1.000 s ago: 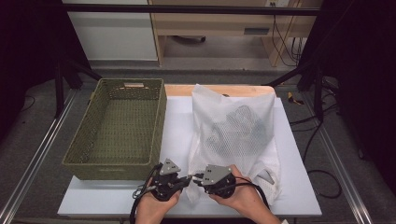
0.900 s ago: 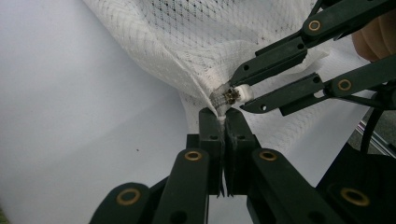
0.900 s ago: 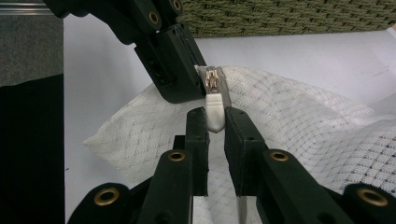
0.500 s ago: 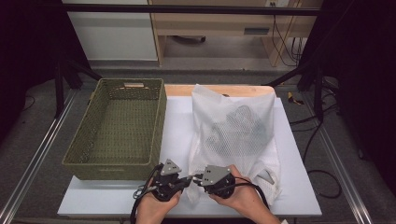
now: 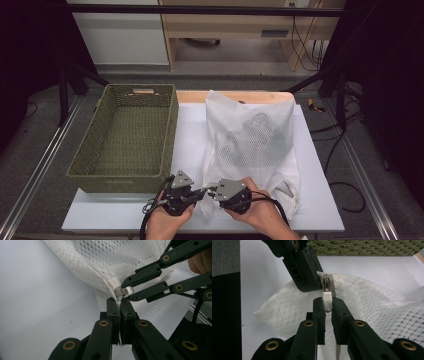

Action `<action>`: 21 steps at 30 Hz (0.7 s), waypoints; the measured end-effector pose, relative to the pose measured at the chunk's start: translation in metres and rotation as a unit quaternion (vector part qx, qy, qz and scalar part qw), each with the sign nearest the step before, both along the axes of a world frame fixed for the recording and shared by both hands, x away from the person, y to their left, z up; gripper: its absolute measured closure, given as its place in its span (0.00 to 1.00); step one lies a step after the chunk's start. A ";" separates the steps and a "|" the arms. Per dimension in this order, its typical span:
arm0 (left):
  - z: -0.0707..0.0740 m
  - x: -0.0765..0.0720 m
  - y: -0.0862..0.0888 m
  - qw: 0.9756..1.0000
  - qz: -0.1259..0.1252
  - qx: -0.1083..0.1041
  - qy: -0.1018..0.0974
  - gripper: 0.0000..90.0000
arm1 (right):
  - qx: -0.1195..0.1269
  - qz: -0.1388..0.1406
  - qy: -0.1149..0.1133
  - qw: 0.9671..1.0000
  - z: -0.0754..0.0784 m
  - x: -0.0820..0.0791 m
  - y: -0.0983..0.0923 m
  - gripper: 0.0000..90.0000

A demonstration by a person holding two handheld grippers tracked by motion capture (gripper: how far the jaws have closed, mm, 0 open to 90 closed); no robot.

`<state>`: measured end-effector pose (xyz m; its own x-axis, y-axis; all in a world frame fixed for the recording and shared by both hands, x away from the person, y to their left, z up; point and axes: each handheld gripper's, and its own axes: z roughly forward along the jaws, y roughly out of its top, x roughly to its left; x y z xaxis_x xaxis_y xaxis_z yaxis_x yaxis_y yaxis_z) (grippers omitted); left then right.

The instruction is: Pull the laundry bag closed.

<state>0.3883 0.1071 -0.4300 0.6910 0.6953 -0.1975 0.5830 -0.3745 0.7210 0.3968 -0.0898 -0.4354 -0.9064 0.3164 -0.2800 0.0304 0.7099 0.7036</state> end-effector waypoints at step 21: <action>-0.004 -0.002 -0.003 1.000 0.000 -0.005 -0.010 0.98 | -0.010 -0.014 0.004 1.000 -0.013 0.004 -0.007 0.91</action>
